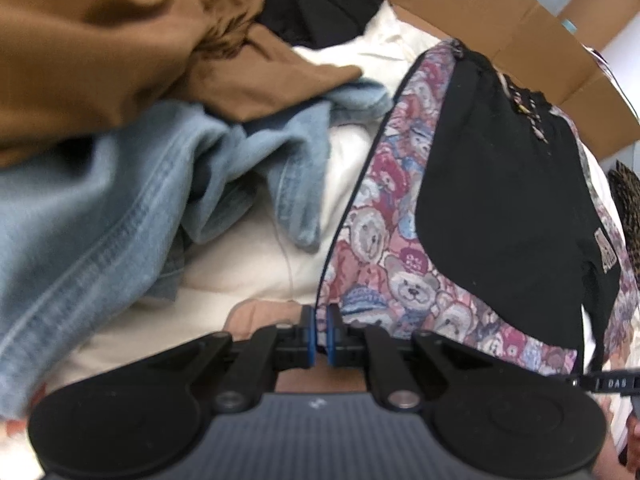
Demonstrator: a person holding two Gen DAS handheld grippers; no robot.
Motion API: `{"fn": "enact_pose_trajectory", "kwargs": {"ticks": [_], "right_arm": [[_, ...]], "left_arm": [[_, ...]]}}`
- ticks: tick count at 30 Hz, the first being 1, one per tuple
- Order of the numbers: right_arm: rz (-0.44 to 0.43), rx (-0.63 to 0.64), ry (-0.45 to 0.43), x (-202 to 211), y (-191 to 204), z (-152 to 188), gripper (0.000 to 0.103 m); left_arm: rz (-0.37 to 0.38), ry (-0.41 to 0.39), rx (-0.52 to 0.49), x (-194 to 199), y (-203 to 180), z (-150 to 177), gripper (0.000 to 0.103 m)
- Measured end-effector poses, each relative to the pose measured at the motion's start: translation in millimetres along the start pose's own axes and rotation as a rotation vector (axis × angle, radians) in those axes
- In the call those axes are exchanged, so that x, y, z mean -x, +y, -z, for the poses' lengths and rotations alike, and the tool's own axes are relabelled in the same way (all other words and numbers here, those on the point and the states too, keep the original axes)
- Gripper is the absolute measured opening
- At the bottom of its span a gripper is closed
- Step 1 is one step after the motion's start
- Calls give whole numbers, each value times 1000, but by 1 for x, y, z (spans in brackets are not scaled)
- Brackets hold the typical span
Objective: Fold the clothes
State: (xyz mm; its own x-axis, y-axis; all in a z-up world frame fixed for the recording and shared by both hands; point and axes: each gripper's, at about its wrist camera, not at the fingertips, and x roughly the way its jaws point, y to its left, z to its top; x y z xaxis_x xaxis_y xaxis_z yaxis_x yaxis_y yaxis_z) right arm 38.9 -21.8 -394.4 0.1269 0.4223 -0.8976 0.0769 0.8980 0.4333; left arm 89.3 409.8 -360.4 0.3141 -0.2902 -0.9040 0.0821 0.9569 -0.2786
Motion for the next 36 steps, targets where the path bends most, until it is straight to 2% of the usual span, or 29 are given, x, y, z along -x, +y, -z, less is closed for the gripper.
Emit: {"fn": "enact_pose_trajectory", "kwargs": {"ticks": [4,11,16,21,24,26,28,31,36], "right_arm": [[0,22,14,1,2,-3,2],[0,31,34,-16,-7,1,2],[-9,30,39,-18,-7,5,2],[2,34,63,-15,-4,6,3],[-3,8,82,-8,-7,4,8],[-12,-5,86,0,-9,4,27],[-15,-3,65,13,-11,2,40],[-16,-5,31,35,-15,0,40],[-32,-35,-28,80,-29,-9,40]], "left_arm": [[-10,12,-6,-2,4,0,6],[-40,55,17,-34,12,9,6],[-44,62,25,-38,11,8,7],[-60,76,46,-29,11,5,16],[-71,68,73,-16,11,2,22],[-68,57,82,-5,10,1,25],[-68,41,85,8,9,-3,30],[-61,8,101,31,6,-9,44],[-40,-48,93,66,-9,-25,53]]}}
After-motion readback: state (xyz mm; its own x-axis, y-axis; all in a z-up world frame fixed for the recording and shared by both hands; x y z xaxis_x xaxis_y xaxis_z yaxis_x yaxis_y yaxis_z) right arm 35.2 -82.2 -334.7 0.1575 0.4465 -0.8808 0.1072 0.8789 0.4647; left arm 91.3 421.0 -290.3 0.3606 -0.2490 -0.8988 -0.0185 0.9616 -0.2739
